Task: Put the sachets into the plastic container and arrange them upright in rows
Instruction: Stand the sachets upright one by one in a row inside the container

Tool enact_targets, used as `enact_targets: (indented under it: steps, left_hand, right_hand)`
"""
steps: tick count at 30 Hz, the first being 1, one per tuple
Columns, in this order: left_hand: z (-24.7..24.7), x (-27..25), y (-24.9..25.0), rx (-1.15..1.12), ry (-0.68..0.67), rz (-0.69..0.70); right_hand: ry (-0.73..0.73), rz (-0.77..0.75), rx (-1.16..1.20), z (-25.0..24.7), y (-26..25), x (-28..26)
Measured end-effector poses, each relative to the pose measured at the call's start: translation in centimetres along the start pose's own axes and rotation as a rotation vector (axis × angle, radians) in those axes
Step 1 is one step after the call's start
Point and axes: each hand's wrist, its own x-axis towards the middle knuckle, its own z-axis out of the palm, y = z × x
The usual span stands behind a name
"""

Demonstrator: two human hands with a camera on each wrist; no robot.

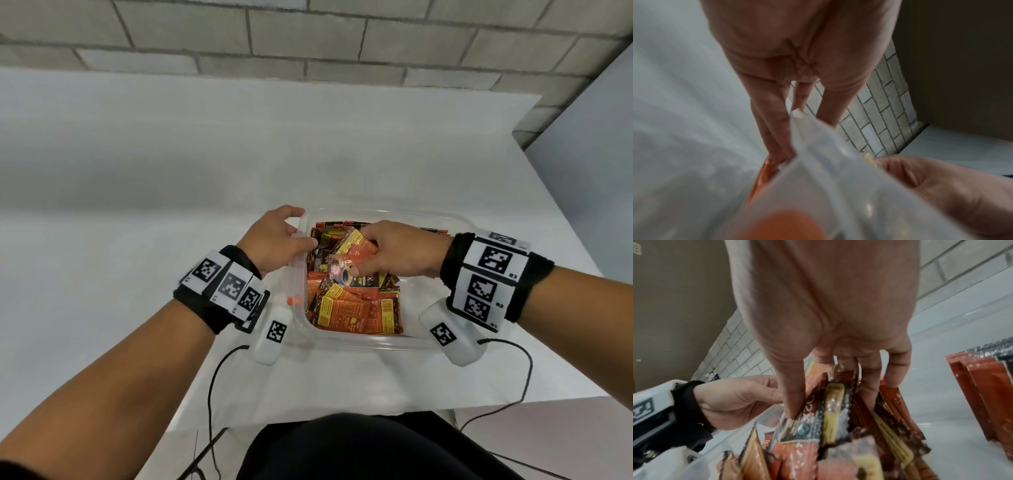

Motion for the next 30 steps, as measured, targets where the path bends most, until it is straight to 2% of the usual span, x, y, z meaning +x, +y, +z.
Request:
enact_targets:
  steps: [5,12,15,18,20,25,30]
  left_hand:
    - [-0.1,-0.1,0.0,-0.022,-0.007,-0.01]
    - [0.0,-0.1,-0.1,-0.008,-0.001,-0.005]
    - [0.0,-0.2,-0.1,-0.016,0.002,-0.009]
    - [0.0,-0.2,-0.2,-0.031,-0.002,-0.014]
    - [0.0,-0.2,-0.2,-0.04,-0.001,-0.017]
    - [0.1,-0.1,-0.2,-0.05,-0.006,-0.023]
    - [0.0,-0.1,-0.3,-0.05,-0.006,-0.027]
  right_hand:
    - [0.063,-0.066,-0.009,-0.6,0.5,-0.4]
    - [0.291,-0.163,0.422,-2.4,0.7,-1.1]
    - [0.229,-0.207,0.541,-2.7,0.2,-2.0]
    - [0.025,-0.198,0.414,-1.5,-0.3,-2.7]
    - [-0.057,-0.195,0.258,-0.2,-0.5,-2.7]
    - [-0.127,-0.172,-0.162,2.1,-0.5,-1.9]
    - [-0.104,-0.239,-0.217,2.7,-0.8,-2.3]
